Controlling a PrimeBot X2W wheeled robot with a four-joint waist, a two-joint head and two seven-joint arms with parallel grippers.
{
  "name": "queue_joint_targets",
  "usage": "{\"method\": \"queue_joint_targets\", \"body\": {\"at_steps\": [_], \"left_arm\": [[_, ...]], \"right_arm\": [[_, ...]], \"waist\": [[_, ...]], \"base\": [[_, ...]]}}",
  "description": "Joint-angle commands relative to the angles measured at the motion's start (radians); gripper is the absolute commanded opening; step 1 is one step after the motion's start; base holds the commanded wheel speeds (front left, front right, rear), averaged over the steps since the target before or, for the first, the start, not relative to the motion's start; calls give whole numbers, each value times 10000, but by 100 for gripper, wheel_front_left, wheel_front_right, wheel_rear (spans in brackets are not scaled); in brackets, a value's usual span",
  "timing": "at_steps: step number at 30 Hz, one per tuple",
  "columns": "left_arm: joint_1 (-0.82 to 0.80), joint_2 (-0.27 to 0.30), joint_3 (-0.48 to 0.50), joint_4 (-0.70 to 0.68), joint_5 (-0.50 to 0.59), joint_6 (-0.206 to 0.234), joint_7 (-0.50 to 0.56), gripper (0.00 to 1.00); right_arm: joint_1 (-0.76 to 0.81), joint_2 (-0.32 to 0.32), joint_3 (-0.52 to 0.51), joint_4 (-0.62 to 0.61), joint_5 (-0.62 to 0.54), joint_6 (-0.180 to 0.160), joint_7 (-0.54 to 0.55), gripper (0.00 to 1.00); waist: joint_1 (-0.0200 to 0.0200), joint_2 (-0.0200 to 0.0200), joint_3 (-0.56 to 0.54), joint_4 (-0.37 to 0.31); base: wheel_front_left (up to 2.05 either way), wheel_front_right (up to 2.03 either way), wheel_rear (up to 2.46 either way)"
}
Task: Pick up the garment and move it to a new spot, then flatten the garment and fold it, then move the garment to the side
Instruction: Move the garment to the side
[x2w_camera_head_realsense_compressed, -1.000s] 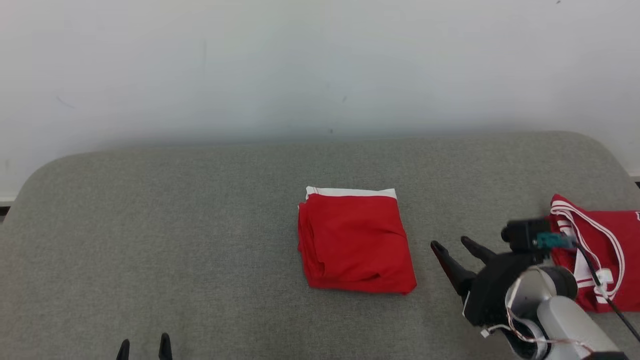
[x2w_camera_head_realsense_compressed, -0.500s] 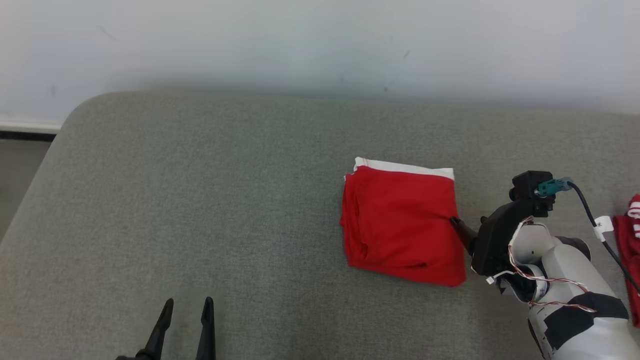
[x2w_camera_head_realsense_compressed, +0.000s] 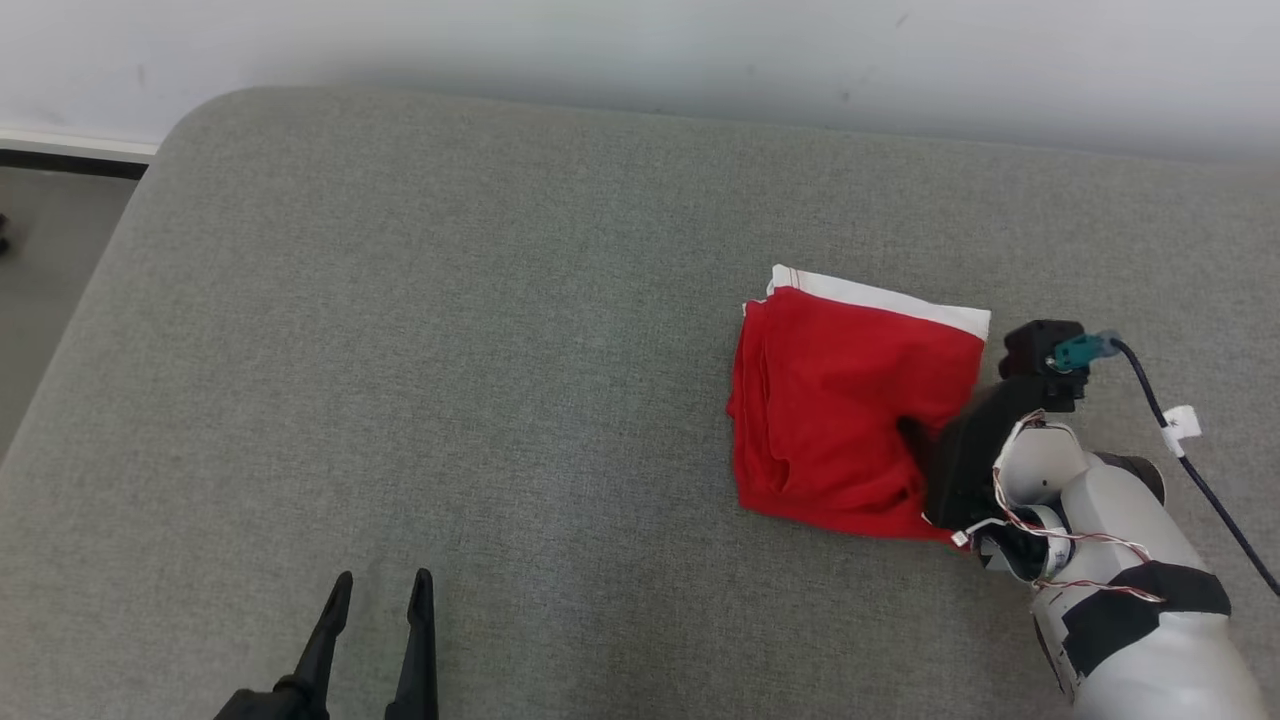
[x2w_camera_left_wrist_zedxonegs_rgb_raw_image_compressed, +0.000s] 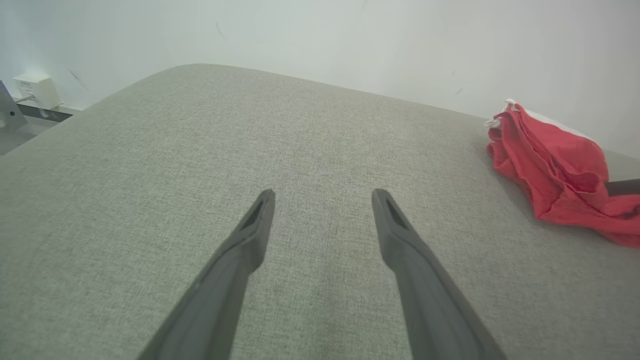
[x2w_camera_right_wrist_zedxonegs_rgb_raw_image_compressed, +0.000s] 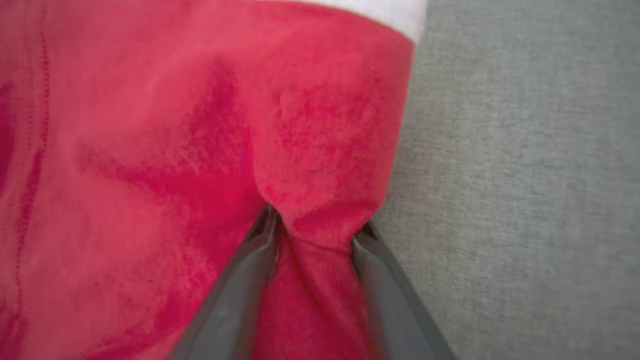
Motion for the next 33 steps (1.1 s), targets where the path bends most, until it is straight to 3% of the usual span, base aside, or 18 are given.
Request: {"method": "queue_joint_targets", "body": {"at_steps": [1, 8, 15, 16, 24, 33], "left_arm": [[-148, -1, 11, -51, -83, 19, -27, 100], [-245, 3, 281, -258, -123, 71, -25, 100], [-382, 0, 860, -703, -46, 134, -25, 100], [-382, 0, 860, -703, -46, 134, -25, 100], [-828, 6, 1058, -853, 336, 85, -25, 100], [-1178, 93, 1101, -964, 815, 9, -25, 100]], "right_arm": [[386, 226, 433, 66, 47, 59, 374, 0], [-41, -874, 1750, -1695, 199, 34, 942, 0], [-679, -1817, 3391, -3857, 762, 34, 2047, 0], [-679, -1817, 3391, -3857, 762, 34, 2047, 0], [-1037, -3107, 3945, -5294, 1291, 34, 2611, 0], [-1440, -4331, 3936, -5605, 1309, 34, 2283, 0]], "waist": [[1, 0, 67, -112], [1, 0, 322, -930], [1, 0, 847, -2651], [1, 0, 847, -2651], [1, 0, 1350, -4521], [1, 0, 2077, -5460]], "base": [[0, 0, 0], [0, 0, 0], [0, 0, 0], [0, 0, 0], [0, 0, 0], [0, 0, 0]]}}
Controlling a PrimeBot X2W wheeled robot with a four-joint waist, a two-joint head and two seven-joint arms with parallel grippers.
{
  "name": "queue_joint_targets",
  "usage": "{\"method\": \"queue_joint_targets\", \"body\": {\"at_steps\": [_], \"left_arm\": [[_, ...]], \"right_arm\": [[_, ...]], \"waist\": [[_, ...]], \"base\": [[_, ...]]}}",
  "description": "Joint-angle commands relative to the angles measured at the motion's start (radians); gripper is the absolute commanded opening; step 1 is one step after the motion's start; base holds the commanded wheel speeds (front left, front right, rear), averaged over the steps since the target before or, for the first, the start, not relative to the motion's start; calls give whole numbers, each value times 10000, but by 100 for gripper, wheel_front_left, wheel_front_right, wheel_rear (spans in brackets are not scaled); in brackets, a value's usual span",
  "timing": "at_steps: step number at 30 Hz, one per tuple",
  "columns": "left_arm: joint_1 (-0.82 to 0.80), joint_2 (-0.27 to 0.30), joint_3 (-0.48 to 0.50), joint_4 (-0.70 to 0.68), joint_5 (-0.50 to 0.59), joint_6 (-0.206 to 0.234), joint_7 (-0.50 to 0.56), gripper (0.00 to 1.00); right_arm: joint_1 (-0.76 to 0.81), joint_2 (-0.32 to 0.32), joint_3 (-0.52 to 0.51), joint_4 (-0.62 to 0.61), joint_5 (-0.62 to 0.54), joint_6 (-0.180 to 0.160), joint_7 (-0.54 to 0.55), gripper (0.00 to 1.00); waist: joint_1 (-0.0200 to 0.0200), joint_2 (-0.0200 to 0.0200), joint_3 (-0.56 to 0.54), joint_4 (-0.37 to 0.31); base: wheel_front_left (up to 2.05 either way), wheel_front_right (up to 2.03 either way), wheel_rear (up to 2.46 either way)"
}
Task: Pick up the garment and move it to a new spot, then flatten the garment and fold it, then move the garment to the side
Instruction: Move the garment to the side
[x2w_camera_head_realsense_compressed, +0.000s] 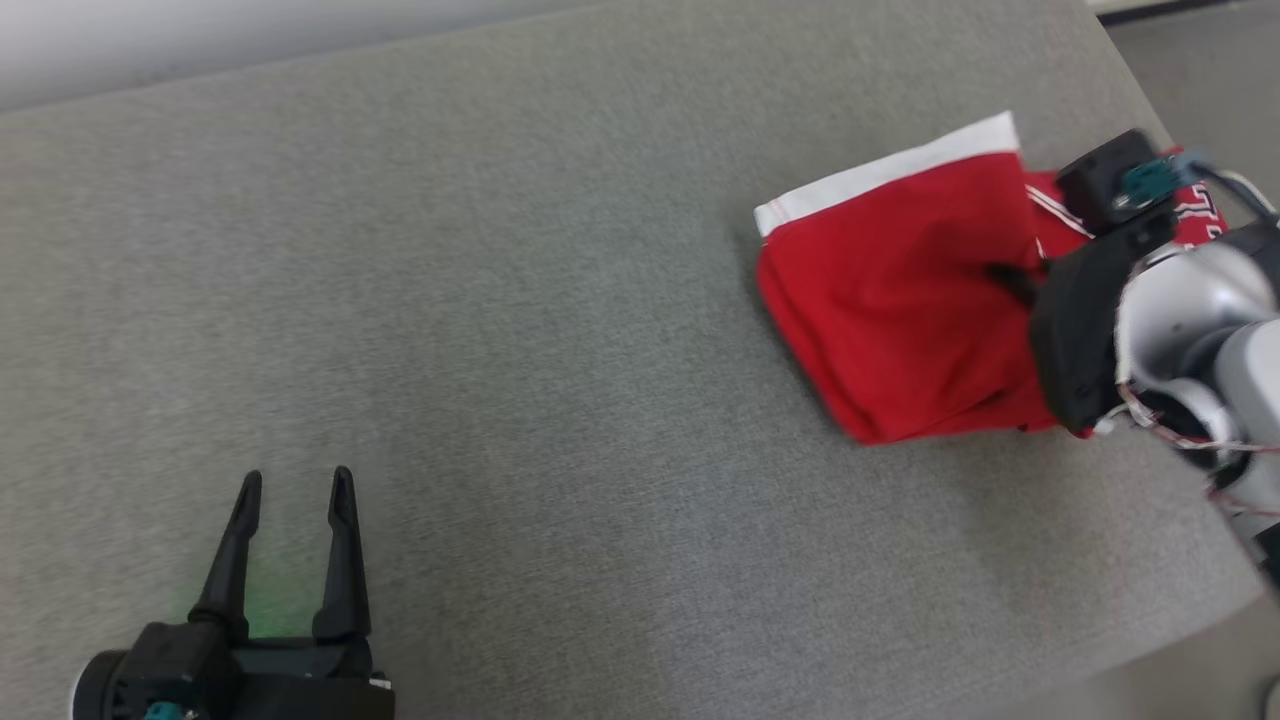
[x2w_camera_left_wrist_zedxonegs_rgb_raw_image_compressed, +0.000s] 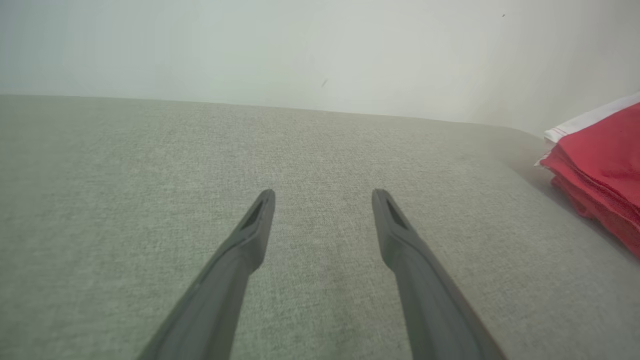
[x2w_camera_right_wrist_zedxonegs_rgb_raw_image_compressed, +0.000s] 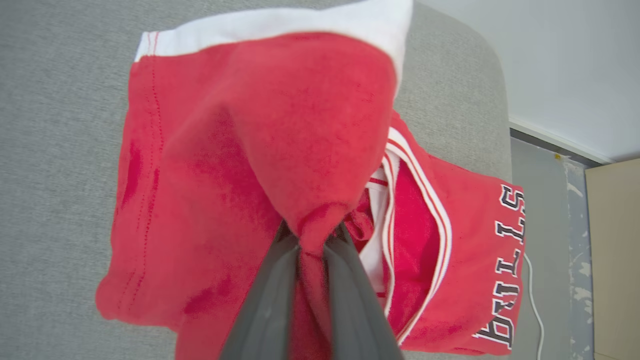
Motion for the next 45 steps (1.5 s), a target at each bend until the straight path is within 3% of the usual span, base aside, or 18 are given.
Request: {"method": "queue_joint_targets", "body": {"at_steps": [1, 18, 25, 29, 30, 31, 32, 33, 45], "left_arm": [[-164, 106, 49, -58, 89, -57, -25, 100], [-626, 521, -253, -301, 367, -79, 13, 100], [-770, 734, -565, -465, 358, -106, 38, 100], [-744, 888, -550, -506, 363, -106, 44, 100], [-729, 927, -543, -514, 358, -105, 44, 100], [-706, 962, -529, -526, 357, -105, 44, 100], [-682, 983, -507, -545, 374, -104, 44, 100], [-657, 1005, -481, -563, 380, -104, 44, 100], [-217, 586, -517, -747, 11, -59, 0, 100]], "right_arm": [[-210, -153, -2, -32, -24, 4, -127, 0], [-1515, -1672, 1026, 1820, -546, 4, -2598, 0], [-1773, -1858, 828, 3093, -1220, 2, -3776, 0], [-1834, -1635, 537, 3739, -1510, -7, -4236, 0], [-1865, -1558, 441, 3939, -1640, -7, -4377, 5], [-1886, -1510, 409, 4120, -1793, -7, -4502, 30], [-1913, -1475, 354, 4291, -1931, -9, -4621, 47], [-1930, -1386, 281, 4448, -2009, -9, -4726, 100], [-1203, -249, -950, 5087, -1941, -9, -5861, 100]], "waist": [[-1, -1, 722, -683], [-1, -1, 1870, -1285], [-1, -1, 2158, -1149], [-1, -1, 2220, -1103], [-1, -1, 2227, -1086], [-1, -1, 2226, -1073], [-1, -1, 2220, -1059], [-1, -1, 2209, -1052], [-1, -1, 1017, -745]], "base": [[0, 0, 0], [0, 0, 0], [0, 0, 0], [0, 0, 0], [0, 0, 0], [0, 0, 0], [0, 0, 0], [0, 0, 0], [0, 0, 0]]}}
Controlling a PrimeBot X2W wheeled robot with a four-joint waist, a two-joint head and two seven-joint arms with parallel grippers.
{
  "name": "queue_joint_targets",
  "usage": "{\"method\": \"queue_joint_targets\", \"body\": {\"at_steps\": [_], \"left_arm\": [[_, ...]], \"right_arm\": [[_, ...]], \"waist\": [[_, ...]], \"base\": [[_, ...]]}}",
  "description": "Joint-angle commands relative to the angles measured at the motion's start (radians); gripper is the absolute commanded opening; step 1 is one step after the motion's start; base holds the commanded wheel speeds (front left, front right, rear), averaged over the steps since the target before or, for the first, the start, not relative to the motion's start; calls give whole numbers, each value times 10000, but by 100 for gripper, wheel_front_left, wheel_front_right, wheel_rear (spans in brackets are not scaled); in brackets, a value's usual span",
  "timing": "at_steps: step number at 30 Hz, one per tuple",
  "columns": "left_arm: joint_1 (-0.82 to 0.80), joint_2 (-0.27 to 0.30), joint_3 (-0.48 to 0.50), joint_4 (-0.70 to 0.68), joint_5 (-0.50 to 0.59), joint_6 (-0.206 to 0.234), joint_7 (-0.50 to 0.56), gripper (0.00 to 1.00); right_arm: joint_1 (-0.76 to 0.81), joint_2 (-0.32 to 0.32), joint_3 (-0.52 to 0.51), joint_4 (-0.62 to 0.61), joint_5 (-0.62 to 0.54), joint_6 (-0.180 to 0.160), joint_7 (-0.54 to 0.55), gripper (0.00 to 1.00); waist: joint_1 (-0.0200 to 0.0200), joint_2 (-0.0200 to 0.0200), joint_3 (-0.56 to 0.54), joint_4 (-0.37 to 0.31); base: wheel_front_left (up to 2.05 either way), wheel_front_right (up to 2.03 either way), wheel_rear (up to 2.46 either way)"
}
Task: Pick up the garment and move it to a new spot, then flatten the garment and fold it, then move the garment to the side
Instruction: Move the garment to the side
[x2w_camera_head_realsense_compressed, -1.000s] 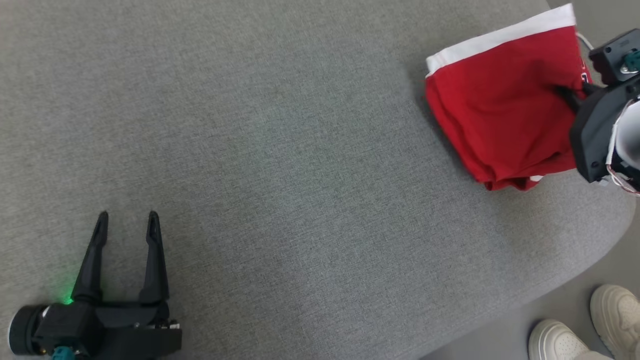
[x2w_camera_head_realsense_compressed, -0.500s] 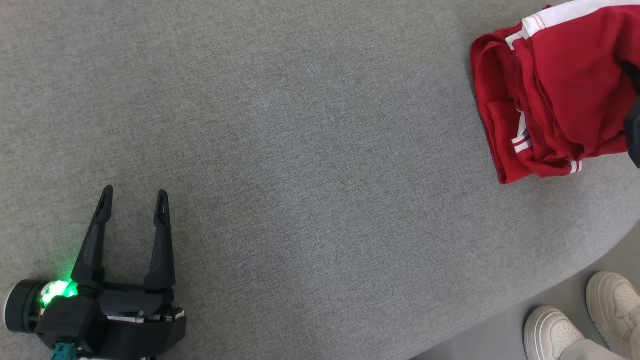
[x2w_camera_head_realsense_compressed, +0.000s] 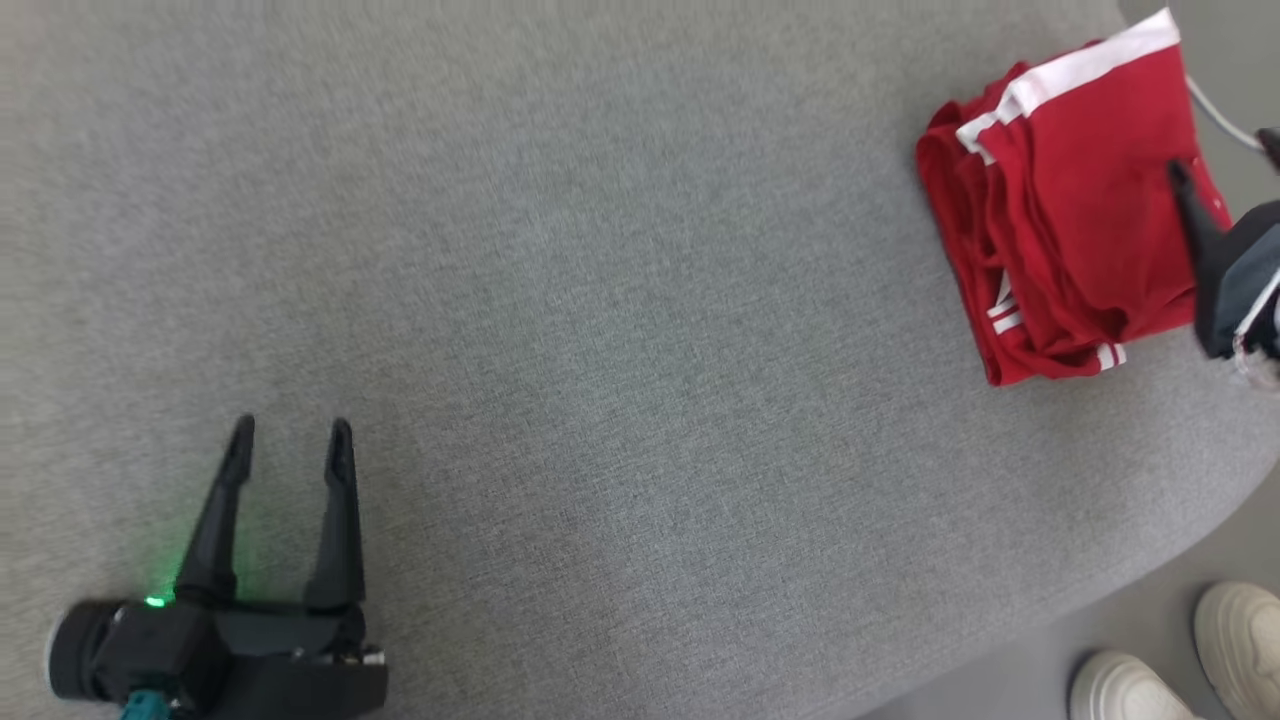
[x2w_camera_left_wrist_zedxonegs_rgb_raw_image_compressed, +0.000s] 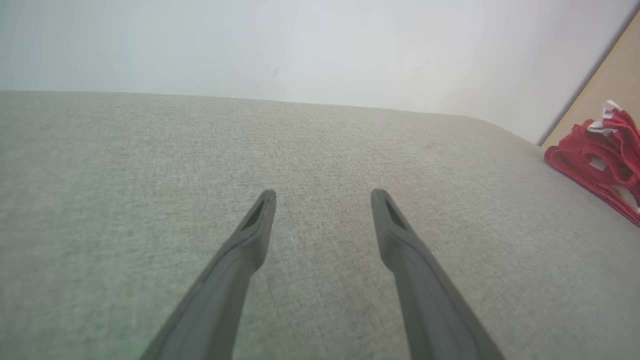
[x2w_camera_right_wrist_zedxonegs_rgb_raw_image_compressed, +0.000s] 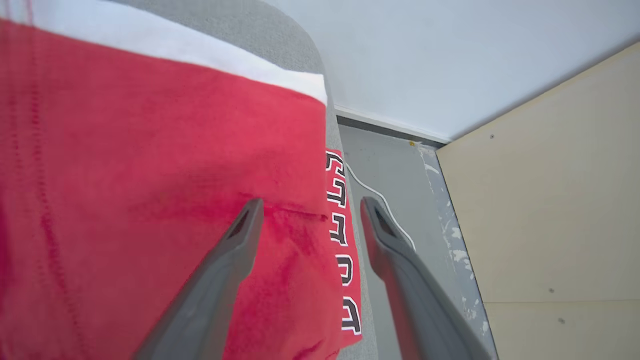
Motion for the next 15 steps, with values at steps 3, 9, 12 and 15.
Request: {"method": "queue_joint_targets", "body": {"at_steps": [3, 9, 12, 15], "left_arm": [[445, -159, 139, 131, -179, -15, 8, 100], [1129, -450, 643, 283, -458, 50, 8, 100], [1460, -566, 822, 369, -458, 121, 8, 100], [1718, -621, 953, 428, -378, 216, 8, 100]], "right_arm": [[666, 224, -219, -324, 139, -23, -336, 100], [2103, 671, -575, -1495, 797, -23, -1184, 100], [2883, 866, -700, -2323, 1016, -24, -1587, 100], [3726, 966, -754, -3271, 912, -23, -2116, 100]], "waist": [[-1, -2, -996, 280], [-1, -2, -2161, 547], [-1, -2, -2662, 674], [-1, -2, -3142, 909]], "base": [[0, 0, 0], [0, 0, 0], [0, 0, 0], [0, 0, 0]]}}
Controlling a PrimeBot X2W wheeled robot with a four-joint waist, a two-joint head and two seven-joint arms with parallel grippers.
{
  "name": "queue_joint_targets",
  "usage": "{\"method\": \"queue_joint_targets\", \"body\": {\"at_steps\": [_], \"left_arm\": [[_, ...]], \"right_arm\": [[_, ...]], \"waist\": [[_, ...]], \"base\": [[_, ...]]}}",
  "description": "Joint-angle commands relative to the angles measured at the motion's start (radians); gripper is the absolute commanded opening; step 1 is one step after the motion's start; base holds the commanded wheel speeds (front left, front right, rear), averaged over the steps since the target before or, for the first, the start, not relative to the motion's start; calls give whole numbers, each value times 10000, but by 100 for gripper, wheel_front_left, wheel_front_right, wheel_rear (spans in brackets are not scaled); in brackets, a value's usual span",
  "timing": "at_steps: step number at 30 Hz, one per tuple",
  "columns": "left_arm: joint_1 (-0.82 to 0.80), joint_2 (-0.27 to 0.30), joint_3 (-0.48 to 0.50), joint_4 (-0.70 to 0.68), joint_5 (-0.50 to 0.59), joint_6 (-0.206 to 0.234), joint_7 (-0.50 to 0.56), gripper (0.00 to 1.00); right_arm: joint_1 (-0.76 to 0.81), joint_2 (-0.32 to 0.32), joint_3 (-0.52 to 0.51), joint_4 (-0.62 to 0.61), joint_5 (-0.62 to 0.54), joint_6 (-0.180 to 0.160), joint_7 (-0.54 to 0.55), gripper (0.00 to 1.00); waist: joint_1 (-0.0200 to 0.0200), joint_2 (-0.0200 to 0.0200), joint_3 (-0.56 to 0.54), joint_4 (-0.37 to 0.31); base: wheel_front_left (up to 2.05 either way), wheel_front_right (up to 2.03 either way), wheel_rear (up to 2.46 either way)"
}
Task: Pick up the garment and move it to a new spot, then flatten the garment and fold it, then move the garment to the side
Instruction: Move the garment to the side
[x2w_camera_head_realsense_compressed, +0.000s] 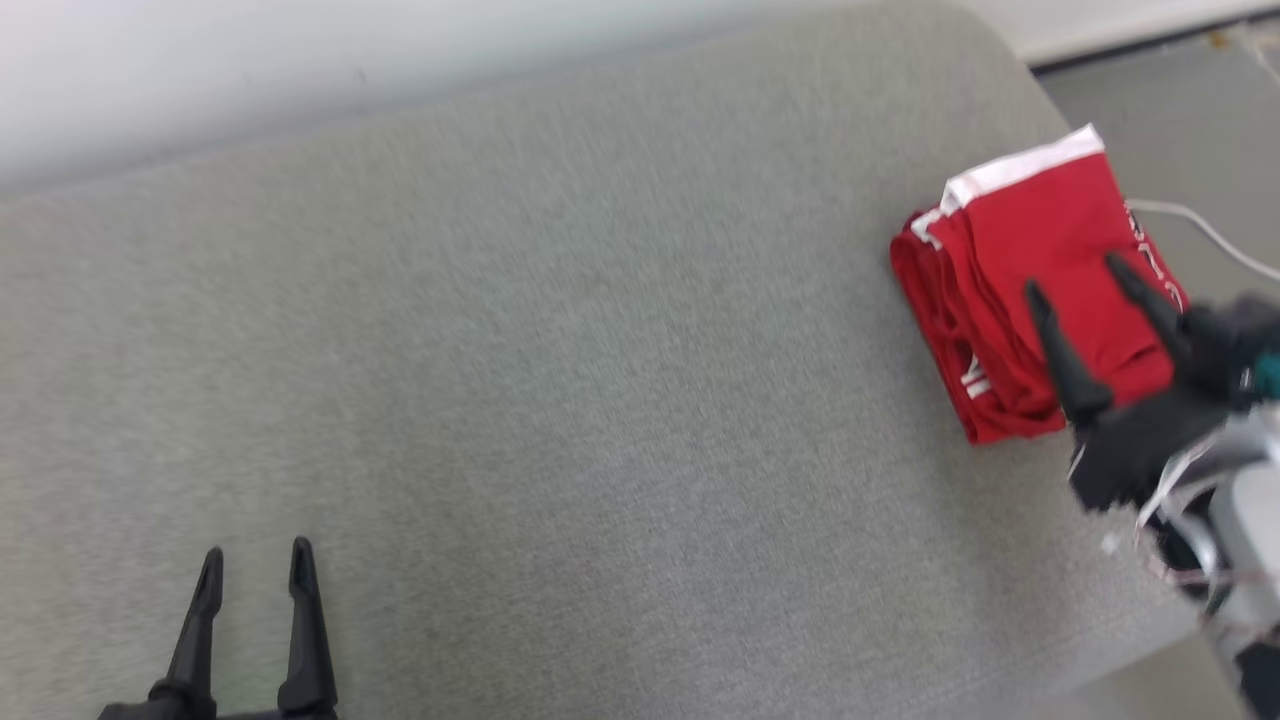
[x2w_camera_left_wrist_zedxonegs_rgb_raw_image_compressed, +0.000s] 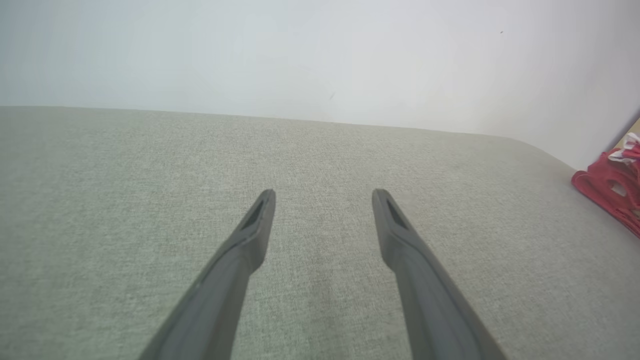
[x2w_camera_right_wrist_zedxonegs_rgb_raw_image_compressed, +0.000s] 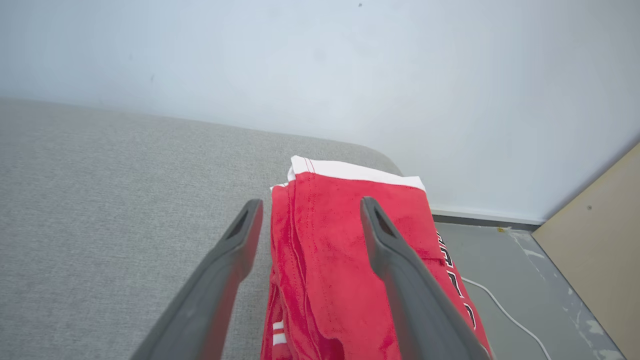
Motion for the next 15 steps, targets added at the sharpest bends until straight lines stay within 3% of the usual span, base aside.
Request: {"method": "queue_joint_targets", "body": {"at_steps": [1, 7, 15], "left_arm": [[255, -59, 78, 47, 108, 82, -23, 100], [716, -97, 367, 137, 18, 257, -24, 100], [1135, -104, 589, 278, 246, 224, -23, 100]], "right_arm": [[606, 95, -112, -456, -107, -22, -321, 100], [2260, 732, -500, -1605, -345, -21, -1044, 100], [3769, 1597, -784, -2139, -495, -21, -1345, 100]], "waist": [[1, -1, -1062, 564], [1, -1, -1890, 1182], [1, -1, -2565, 1960]], "base": [[0, 0, 0], [0, 0, 0], [0, 0, 0]]}}
